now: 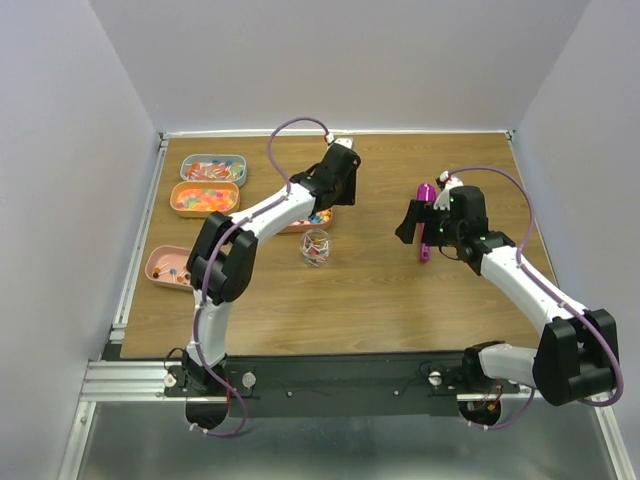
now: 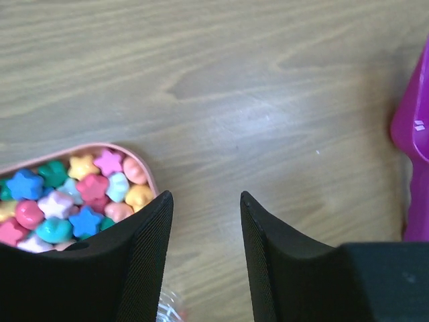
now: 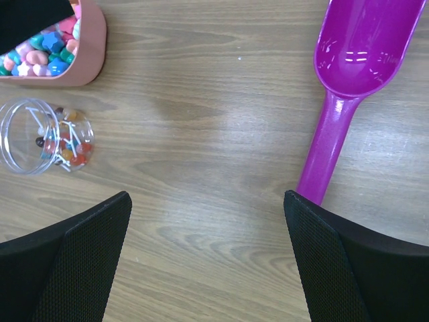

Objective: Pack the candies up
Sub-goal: Move the storage box to the center of the board.

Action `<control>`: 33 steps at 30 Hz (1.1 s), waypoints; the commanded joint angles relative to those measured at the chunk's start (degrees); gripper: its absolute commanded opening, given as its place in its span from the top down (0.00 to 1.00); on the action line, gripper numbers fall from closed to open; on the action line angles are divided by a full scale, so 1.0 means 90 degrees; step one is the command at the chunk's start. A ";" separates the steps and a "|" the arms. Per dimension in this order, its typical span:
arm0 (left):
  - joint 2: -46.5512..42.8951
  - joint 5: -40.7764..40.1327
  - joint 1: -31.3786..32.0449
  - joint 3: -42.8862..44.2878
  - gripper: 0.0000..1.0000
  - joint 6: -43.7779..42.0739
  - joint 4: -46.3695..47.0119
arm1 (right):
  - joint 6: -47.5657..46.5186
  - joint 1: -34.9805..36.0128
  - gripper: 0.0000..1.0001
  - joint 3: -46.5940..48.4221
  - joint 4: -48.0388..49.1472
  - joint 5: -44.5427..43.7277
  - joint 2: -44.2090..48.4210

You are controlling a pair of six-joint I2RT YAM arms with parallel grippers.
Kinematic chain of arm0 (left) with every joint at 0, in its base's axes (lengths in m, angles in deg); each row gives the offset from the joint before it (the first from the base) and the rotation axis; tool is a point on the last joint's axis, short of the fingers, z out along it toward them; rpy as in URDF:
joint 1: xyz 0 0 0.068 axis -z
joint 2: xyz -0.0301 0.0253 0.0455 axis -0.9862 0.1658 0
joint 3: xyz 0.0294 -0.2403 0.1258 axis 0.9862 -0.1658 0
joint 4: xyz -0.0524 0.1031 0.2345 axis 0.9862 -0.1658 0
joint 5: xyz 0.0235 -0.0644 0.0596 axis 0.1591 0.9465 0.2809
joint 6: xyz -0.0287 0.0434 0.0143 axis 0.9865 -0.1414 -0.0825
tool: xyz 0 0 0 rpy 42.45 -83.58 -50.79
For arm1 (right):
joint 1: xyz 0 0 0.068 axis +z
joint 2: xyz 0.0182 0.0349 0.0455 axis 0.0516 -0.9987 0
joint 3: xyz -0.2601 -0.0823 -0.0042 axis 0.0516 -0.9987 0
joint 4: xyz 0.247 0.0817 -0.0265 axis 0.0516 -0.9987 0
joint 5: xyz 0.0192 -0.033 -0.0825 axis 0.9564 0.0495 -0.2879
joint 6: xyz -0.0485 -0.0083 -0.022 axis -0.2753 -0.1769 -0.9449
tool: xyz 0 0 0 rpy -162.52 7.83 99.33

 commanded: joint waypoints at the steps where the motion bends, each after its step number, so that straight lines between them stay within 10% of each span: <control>1: 0.0644 -0.0529 -0.0057 0.0344 0.45 -0.0059 -0.0523 | -0.0067 0.0036 0.00 -0.0104 -0.0062 -0.0271 0.0067; 11: 0.0939 -0.0726 -0.0067 0.0355 0.41 -0.0039 -0.0650 | -0.0067 0.0046 0.00 -0.0104 -0.0062 -0.0271 0.0008; 17: 0.0861 -0.0237 0.0108 0.0169 0.67 -0.0195 -0.0357 | -0.0038 0.0046 0.00 -0.0124 -0.0072 -0.0466 -0.0040; 33: 0.0470 0.0711 0.1163 -0.0456 0.67 -0.0254 0.0160 | 0.0245 0.0046 0.05 0.0033 -0.0442 -0.1658 -0.0977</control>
